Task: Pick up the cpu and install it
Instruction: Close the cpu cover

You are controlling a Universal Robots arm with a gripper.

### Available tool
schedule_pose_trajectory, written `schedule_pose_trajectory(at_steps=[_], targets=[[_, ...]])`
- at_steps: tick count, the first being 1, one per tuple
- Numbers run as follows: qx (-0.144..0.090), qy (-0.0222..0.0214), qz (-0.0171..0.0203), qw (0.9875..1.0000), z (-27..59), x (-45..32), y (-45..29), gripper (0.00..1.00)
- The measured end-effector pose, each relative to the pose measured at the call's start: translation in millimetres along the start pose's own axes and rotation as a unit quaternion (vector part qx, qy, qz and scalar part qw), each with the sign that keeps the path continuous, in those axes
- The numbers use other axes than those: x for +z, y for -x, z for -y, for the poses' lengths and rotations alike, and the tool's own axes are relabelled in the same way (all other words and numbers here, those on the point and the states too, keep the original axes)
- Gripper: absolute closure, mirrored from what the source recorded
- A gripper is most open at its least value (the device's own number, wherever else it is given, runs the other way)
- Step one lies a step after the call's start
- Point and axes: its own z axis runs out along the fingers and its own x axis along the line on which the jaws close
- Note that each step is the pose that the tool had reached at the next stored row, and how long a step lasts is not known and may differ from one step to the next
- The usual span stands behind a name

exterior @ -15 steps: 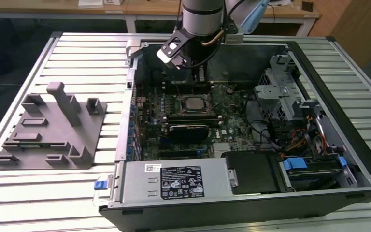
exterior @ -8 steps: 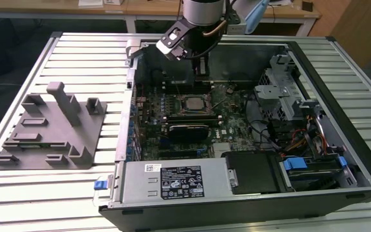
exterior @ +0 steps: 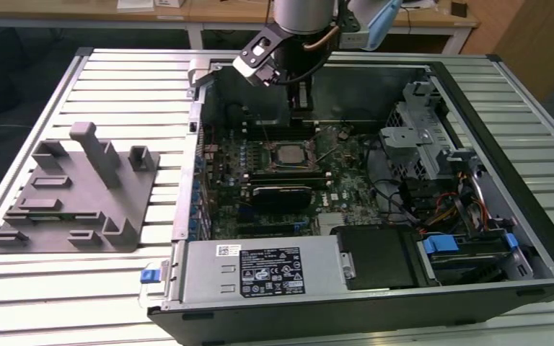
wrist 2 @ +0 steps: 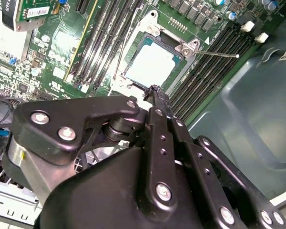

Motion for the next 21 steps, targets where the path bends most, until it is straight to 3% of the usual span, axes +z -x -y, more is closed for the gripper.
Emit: schedule_pose_trajectory(at_steps=[3,7,21], targets=[[0.000,-0.0002,0.0002,1.0000,-1.9,-0.1,0.0,0.89],[0.000,-0.0001,0.0001,1.0000,-10.8,0.4,0.0,0.89],[0.000,-0.0001,0.0001,1.0000,-55.4,2.3,0.1,0.89]])
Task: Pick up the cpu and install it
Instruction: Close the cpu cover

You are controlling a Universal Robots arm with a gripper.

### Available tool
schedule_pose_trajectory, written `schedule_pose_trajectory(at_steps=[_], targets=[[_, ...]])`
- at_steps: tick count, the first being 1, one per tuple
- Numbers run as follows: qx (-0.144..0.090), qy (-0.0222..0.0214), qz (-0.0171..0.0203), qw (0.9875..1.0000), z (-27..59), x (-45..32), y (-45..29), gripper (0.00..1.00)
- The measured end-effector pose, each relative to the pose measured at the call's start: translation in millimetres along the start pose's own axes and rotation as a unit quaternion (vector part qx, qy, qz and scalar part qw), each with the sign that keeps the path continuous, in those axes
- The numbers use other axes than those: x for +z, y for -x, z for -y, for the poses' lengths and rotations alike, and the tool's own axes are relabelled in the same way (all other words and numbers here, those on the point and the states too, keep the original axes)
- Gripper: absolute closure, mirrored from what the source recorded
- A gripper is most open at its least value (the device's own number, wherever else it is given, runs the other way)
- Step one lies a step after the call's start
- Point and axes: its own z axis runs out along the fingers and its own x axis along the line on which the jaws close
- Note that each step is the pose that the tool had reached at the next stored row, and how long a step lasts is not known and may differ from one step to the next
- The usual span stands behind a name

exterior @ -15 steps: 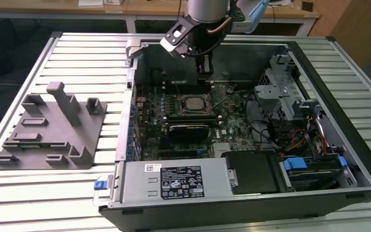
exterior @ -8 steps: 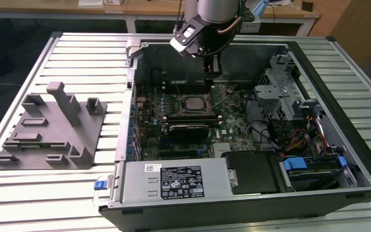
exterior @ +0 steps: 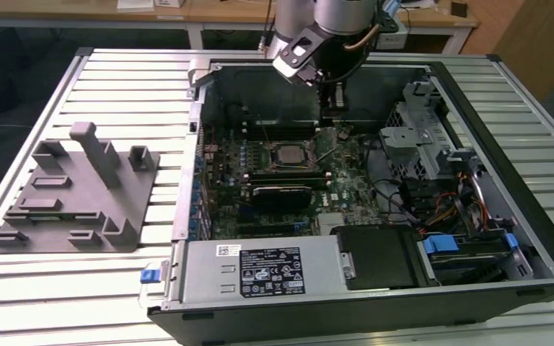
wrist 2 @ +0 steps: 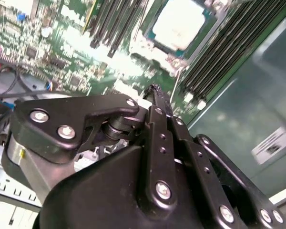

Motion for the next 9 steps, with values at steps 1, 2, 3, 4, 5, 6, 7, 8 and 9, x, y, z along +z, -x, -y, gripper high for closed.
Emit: schedule_pose_trajectory(at_steps=[1,2,3,4,5,6,7,8,9], targets=[[0.000,0.0000,0.0000,1.0000,-3.2,0.1,0.0,0.89],[0.000,0.0000,0.0001,1.0000,-6.3,0.2,0.0,0.89],[0.000,0.0000,0.0001,1.0000,-9.2,0.3,0.0,0.89],[0.000,0.0000,0.0000,1.0000,-12.0,0.5,0.0,0.89],[0.000,0.0000,-0.0001,1.0000,-14.7,0.7,0.0,0.89],[0.000,0.0000,-0.0001,1.0000,-17.5,0.8,0.0,0.89],[0.000,0.0000,0.0000,1.0000,-20.6,0.9,0.0,0.89],[0.000,0.0000,0.0000,1.0000,-24.2,1.1,0.0,0.89],[0.000,0.0000,0.0000,1.0000,-27.5,1.2,0.0,0.89]])
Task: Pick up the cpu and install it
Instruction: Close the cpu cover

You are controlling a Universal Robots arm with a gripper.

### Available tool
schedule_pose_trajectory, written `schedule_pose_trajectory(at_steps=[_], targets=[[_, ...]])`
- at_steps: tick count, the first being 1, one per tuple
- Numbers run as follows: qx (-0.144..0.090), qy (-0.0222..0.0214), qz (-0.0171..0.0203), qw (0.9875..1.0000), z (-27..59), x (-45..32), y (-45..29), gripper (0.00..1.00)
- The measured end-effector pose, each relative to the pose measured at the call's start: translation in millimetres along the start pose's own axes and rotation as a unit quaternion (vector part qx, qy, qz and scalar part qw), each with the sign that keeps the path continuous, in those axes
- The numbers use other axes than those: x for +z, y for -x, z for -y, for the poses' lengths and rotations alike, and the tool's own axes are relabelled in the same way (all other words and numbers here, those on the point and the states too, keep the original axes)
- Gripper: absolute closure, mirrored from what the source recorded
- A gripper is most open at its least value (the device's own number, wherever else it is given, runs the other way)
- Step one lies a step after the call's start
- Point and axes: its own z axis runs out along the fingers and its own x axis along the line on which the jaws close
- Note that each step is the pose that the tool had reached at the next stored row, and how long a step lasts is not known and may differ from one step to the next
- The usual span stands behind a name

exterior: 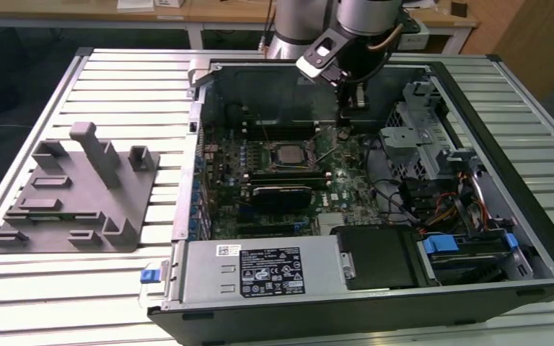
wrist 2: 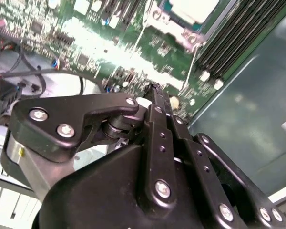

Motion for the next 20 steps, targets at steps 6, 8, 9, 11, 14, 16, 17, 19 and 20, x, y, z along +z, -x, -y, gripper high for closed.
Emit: schedule_pose_trajectory(at_steps=[6,8,9,11,14,16,17,19,20], targets=[[0.000,0.0000,0.0000,1.0000,-13.1,1.2,-0.1,0.89],[0.000,-0.0006,0.0000,1.0000,-14.5,4.2,-0.1,0.89],[0.000,-0.0007,0.0000,1.0000,-14.5,6.0,-0.2,0.89],[0.000,-0.0008,-0.0001,1.0000,-14.4,9.7,-0.2,0.89],[0.000,-0.0009,0.0001,1.0000,-14.2,15.1,-0.3,0.89],[0.000,-0.0009,0.0004,1.0000,-13.9,18.7,-0.4,0.89],[0.000,-0.0009,0.0006,1.0000,-13.7,20.5,-0.4,0.89],[0.000,-0.0009,0.0008,1.0000,-13.4,24.1,-0.5,0.89],[0.000,-0.0009,0.0008,1.0000,-13.4,26.1,-0.6,0.89]])
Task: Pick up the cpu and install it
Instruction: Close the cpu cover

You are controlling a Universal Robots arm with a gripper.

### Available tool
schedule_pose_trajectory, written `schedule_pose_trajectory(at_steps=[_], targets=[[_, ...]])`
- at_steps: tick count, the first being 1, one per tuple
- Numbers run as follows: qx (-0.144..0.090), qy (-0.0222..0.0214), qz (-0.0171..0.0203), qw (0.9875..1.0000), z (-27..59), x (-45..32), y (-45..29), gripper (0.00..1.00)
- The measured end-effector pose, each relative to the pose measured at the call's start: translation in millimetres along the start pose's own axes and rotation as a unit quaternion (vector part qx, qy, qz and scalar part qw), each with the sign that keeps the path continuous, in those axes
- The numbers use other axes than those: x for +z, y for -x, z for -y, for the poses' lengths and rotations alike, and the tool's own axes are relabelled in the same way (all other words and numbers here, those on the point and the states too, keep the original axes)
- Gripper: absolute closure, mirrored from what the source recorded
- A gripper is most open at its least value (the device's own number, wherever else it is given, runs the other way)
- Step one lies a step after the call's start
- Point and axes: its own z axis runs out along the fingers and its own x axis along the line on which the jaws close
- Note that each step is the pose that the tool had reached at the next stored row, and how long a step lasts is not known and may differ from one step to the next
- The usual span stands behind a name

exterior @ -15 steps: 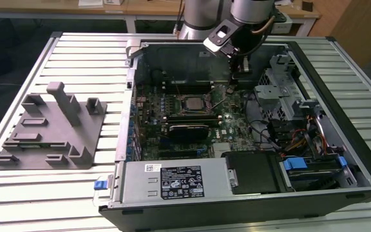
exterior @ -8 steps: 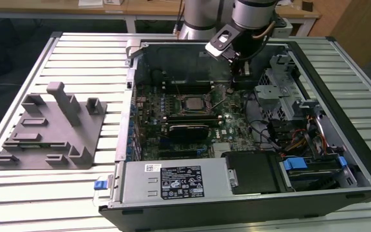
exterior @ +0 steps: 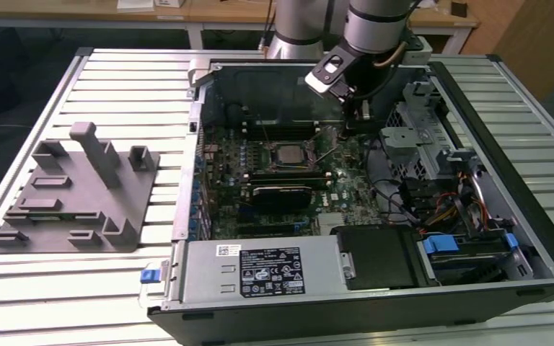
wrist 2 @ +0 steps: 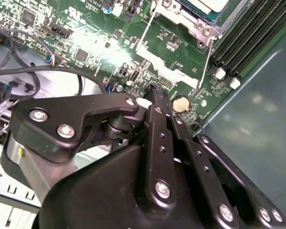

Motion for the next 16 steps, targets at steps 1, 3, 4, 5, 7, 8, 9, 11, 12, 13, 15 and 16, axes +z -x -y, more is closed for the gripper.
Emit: schedule_pose_trajectory(at_steps=[1,3,4,5,7,8,9,11,12,13,15,16], targets=[[0.000,0.0000,0.0002,1.0000,0.1,1.8,-0.1,0.89],[0.000,0.0000,0.0004,1.0000,0.4,5.3,-0.2,0.89],[0.000,0.0000,0.0004,1.0000,0.9,7.0,-0.3,0.89],[0.000,0.0000,0.0004,1.0000,2.0,7.9,-0.5,0.89],[0.000,0.0000,0.0004,1.0000,4.8,8.4,-0.7,0.89],[0.000,0.0000,0.0005,1.0000,6.8,8.4,-0.8,0.89],[0.000,0.0000,0.0005,1.0000,8.8,8.4,-0.8,0.89],[0.000,0.0000,0.0004,1.0000,13.3,8.5,-0.8,0.89],[0.000,0.0000,0.0004,1.0000,15.9,8.5,-0.8,0.89],[0.000,0.0000,0.0004,1.0000,18.3,8.5,-0.9,0.89],[0.000,0.0000,0.0004,1.0000,24.9,8.5,-0.9,0.89],[0.000,0.0000,0.0004,1.0000,28.8,8.5,-0.9,0.89]])
